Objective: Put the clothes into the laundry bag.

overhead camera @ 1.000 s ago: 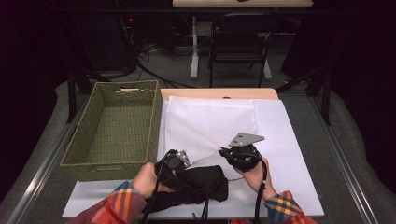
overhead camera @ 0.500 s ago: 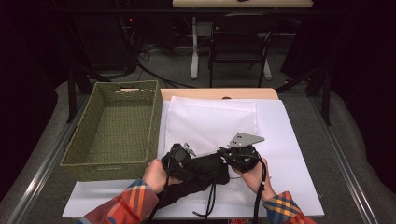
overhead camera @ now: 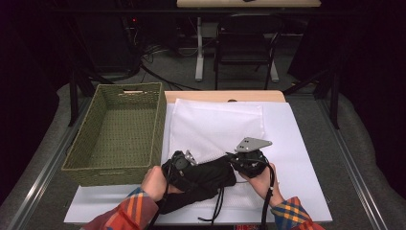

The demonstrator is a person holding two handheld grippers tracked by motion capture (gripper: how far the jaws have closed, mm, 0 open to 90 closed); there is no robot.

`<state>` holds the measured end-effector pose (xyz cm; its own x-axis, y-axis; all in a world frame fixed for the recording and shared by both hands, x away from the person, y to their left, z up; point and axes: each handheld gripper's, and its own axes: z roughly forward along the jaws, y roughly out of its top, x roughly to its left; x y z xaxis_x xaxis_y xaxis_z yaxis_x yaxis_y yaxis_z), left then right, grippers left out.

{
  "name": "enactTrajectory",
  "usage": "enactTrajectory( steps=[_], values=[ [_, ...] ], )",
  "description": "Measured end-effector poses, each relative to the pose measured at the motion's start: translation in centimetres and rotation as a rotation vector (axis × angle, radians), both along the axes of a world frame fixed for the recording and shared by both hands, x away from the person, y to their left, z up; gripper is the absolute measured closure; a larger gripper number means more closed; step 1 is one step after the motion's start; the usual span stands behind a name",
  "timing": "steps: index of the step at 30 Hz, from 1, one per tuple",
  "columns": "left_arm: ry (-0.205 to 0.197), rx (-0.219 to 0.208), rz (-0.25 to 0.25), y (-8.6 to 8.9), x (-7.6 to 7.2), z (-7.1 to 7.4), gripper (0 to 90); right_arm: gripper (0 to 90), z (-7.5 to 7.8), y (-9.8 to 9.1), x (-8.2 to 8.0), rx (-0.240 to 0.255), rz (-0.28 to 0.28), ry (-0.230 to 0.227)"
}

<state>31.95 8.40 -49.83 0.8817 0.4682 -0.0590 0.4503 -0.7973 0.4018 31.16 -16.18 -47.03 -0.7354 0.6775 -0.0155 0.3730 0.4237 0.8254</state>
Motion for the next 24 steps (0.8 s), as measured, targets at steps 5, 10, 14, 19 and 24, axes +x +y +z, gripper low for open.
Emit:
enactTrajectory(
  steps=[5, 10, 14, 19, 24],
  values=[
    [-0.002, -0.001, -0.061, 0.6, -0.5, -0.7, 28.9, 89.3, 0.1, 0.1, 0.0, 0.0, 0.002, -0.004],
    [-0.005, -0.055, -0.096, 1.0, -0.3, -1.4, 46.5, 89.2, -0.1, 0.1, 0.1, -0.004, 0.001, 0.006],
    [-0.013, -0.097, -0.095, 1.5, -0.3, -1.5, 60.8, 89.3, 0.0, 0.1, 0.1, -0.009, 0.004, 0.005],
    [0.002, -0.129, -0.067, 1.6, -0.6, -0.5, 63.2, 89.2, 0.6, 0.1, -0.1, 0.001, 0.005, 0.003],
    [0.023, -0.162, 0.045, 1.5, -0.7, 1.3, 63.1, 89.2, 1.3, 0.1, -0.5, 0.014, -0.003, -0.017]
  ],
)
